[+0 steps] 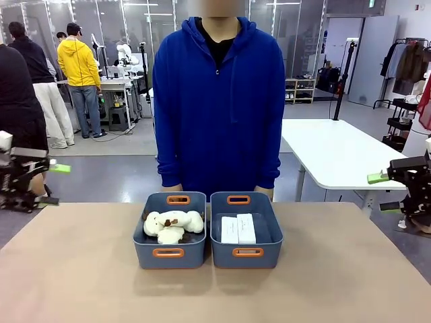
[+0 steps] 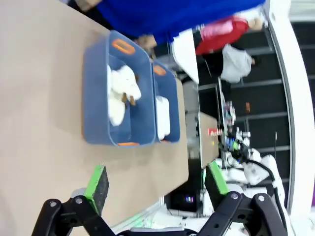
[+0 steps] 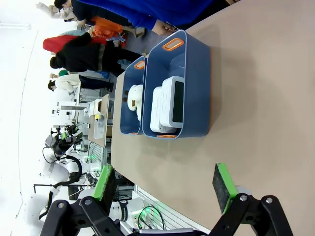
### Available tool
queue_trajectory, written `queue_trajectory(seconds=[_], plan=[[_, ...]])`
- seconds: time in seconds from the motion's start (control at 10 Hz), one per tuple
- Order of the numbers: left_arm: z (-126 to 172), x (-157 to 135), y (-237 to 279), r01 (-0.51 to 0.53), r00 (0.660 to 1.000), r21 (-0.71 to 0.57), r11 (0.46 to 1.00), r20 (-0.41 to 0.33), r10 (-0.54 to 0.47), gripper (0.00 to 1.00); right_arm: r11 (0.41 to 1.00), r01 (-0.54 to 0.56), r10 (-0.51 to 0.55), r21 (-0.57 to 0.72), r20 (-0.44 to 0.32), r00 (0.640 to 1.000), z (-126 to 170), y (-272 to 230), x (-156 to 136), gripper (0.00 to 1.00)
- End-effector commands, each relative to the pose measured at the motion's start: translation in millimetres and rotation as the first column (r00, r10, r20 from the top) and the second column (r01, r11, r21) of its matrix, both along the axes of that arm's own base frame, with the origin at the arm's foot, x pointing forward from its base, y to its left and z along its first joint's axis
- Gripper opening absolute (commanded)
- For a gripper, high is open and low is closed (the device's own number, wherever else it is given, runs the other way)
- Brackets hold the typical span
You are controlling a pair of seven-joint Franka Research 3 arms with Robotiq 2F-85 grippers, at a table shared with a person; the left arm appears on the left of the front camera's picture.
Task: Sort the digital clocks into the basket.
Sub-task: Pick up the Digital clock from the table and place it into the empty Plastic storage basket.
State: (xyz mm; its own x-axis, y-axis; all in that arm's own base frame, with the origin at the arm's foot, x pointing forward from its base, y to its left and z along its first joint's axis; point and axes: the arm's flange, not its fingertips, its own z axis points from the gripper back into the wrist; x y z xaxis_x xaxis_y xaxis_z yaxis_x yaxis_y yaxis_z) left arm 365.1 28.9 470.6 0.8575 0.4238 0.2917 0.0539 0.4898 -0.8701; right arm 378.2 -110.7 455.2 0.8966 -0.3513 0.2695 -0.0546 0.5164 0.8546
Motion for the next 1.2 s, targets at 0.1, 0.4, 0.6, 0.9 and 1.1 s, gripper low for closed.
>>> queue_trajectory(seconds=[0.1,0.4,0.6,0.9,1.1], plan=[[0.0,0.0,0.0,0.000,1.000,0.000,1.000,0.000,0.000,1.00,1.000,-0.008,0.008,-0.001,0.006,1.000,0.5,-0.9,-0.2,1.00],[0.0,0.0,0.0,0.000,1.000,0.000,1.000,0.000,0.000,1.00,1.000,-0.008,0.008,-0.001,0.006,1.000,0.5,-0.9,-0.2,1.00],[0.0,0.0,0.0,0.000,1.000,0.000,1.000,0.000,0.000,1.00,1.000,-0.008,0.008,-0.001,0.006,1.000,0.5,-0.9,-0.2,1.00],[0.0,0.0,0.0,0.000,1.000,0.000,1.000,0.000,0.000,1.00,1.000,-0.008,0.008,-0.001,0.006,1.000,0.5,-0.9,-0.2,1.00],[0.0,0.0,0.0,0.000,1.000,0.000,1.000,0.000,0.000,1.00,1.000,-0.008,0.008,-0.001,0.006,1.000,0.5,-0.9,-0.2,1.00]])
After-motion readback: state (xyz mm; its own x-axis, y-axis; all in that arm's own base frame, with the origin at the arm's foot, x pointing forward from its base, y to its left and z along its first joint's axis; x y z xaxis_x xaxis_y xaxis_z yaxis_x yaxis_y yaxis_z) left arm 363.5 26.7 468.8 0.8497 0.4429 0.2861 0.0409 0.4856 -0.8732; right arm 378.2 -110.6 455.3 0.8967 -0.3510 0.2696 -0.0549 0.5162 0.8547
